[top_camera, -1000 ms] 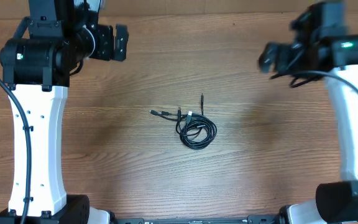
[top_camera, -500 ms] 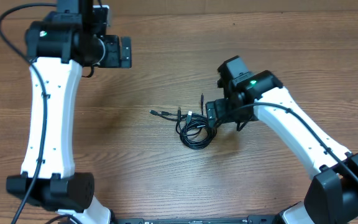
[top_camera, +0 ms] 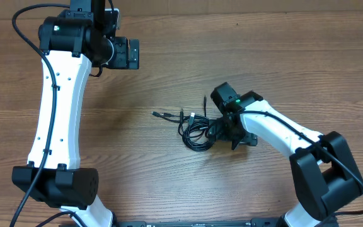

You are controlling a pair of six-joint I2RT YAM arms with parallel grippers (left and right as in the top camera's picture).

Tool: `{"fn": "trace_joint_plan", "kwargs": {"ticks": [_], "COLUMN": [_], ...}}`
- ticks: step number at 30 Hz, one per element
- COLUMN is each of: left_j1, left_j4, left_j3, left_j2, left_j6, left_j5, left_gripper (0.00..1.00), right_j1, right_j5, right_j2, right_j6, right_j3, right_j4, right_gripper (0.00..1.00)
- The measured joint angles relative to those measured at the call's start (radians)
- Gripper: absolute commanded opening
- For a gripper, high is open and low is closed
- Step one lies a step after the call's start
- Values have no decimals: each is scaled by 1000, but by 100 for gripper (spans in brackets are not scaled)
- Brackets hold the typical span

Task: Untangle cables
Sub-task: 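Lower the right gripper onto the coiled black cable and grasp it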

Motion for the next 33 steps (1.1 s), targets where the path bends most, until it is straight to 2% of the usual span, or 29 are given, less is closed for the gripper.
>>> {"fn": "trace_joint_plan", "kwargs": {"ticks": [2,3,4,5,7,8,21,25,28,33], "left_j1": [0,0,0,0,0,0,0,0,0,0], "left_j4": [0,0,0,0,0,0,-6,-26,-39,-44], "left_j3": [0,0,0,0,0,0,0,0,0,0], "left_j2": [0,0,0,0,0,0,0,0,0,0], "left_j6": [0,0,0,0,0,0,5,85,166,224], "left_j5": [0,0,-1,-1,-1,-1,2,58,124,161], "left_gripper": [100,99,100,100,100,100,100,100,100,100], "right_j1": [0,0,0,0,0,0,0,0,0,0], "right_j5": [-7,-8,-9,-11,-13,-12,-13,-29,-44,-61], "right_j2": [0,0,0,0,0,0,0,0,-1,-51], "right_j6": [13,15,24,31,38,39,44,43,19,-11], "right_j3": [-2,-2,-2,-2,-2,-2,-2,18,90,209], "right_j4": [17,25,28,30,34,33,51,21,-10,-56], "right_gripper": [80,62,36,23,6,4,4,4,4,4]}}
